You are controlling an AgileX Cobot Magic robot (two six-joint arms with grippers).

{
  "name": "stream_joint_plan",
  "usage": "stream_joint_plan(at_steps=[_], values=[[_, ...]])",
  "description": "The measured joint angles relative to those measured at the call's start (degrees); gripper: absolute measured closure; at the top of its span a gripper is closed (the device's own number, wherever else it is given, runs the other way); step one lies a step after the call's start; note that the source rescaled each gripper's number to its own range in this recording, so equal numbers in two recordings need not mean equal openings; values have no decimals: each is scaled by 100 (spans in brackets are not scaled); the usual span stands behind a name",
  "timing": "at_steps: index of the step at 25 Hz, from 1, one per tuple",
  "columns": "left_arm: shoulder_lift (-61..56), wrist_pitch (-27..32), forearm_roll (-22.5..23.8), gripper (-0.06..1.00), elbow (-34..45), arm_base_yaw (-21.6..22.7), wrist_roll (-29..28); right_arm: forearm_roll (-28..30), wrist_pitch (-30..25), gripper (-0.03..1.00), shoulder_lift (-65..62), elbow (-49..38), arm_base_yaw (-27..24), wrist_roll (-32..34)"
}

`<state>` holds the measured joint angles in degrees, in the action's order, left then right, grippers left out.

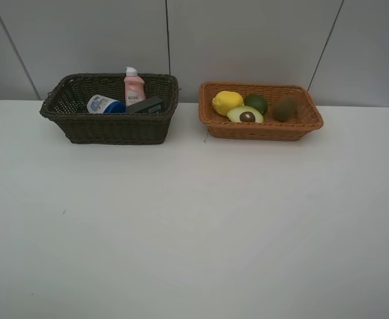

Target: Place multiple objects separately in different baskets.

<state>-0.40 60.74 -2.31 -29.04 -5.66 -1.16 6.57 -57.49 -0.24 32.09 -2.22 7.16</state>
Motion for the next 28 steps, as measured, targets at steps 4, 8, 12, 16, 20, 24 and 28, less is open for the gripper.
stream_joint_plan(at_steps=[4,8,12,16,20,24,28], values=[[0,0,0,-5,0,0,0,-92,-101,-3,0,-154,0,-174],[0,0,0,-5,0,0,0,-124,-322,-3,0,-285,0,-486],[0,0,0,-5,0,0,0,-188,-322,-3,0,-290,0,-556],[0,0,0,-5,0,0,0,-199,-322,-3,0,-290,0,-572],[0,0,0,-5,0,0,0,-205,-322,-3,0,-290,0,-578],[0,0,0,-5,0,0,0,-205,-322,-3,0,-290,0,-578],[0,0,0,-5,0,0,0,-205,-322,-3,0,-290,0,-590]])
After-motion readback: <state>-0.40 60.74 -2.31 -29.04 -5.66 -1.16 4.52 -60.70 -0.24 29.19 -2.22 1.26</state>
